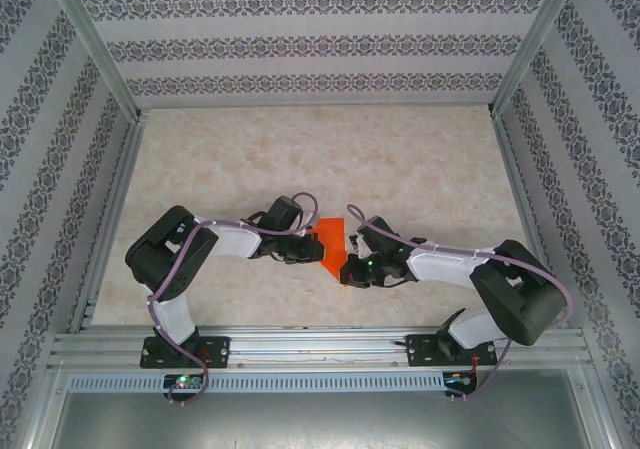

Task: Fold a paper plane with a square sheet of paper (fold left side to right side)
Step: Third fold the triangle at the center of the table.

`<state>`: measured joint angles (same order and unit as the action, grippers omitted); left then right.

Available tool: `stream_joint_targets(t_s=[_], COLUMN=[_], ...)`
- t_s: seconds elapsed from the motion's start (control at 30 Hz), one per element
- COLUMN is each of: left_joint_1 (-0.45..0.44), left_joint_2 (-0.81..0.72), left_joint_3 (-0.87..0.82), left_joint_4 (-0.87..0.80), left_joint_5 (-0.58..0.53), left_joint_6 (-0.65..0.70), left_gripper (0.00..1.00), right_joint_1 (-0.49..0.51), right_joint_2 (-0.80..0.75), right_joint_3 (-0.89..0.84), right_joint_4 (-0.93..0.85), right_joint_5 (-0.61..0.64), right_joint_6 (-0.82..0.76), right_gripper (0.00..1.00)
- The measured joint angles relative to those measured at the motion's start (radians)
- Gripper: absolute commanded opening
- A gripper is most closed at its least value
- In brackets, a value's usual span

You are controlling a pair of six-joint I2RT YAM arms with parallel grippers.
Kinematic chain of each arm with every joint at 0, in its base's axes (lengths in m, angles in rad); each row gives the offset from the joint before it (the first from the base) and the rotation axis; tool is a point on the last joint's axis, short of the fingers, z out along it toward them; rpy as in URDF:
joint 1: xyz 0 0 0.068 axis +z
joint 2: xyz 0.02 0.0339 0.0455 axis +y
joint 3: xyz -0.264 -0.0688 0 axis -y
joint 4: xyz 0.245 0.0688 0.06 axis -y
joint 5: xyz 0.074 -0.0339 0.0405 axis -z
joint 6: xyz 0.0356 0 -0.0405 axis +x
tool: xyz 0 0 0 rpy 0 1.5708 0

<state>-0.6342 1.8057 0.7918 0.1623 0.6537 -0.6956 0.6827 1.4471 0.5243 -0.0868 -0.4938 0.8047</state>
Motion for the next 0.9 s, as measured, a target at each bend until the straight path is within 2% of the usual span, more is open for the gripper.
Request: stream_joint_targets(t_s=[0.43,0.73,0.9], left_joint_1=[0.000,-0.005,-0.051], left_joint_2=[-0.015,-0.186,-0.200], left_joint_3=[0.002,-0.063,-0.115], left_joint_4=[-0.023,0.005,0.037], left_joint_5=[-0.009,-0.018,-0.018], left_joint_6=[0.000,-0.014,-0.040], left_gripper=[0.07,0.06,0.05], right_joint_1=[0.000,-0.027,-0.033], right_joint_2=[0.018,0.021,0.021], right_joint_3=[0.000,-0.023,-0.029], right_joint_4=[0.013,0.055,0.065], right_joint_5=[-0.003,-0.042,-0.048], right_joint_6=[0.000,-0.008,-0.026], right_gripper=[0.00,0.00,0.00])
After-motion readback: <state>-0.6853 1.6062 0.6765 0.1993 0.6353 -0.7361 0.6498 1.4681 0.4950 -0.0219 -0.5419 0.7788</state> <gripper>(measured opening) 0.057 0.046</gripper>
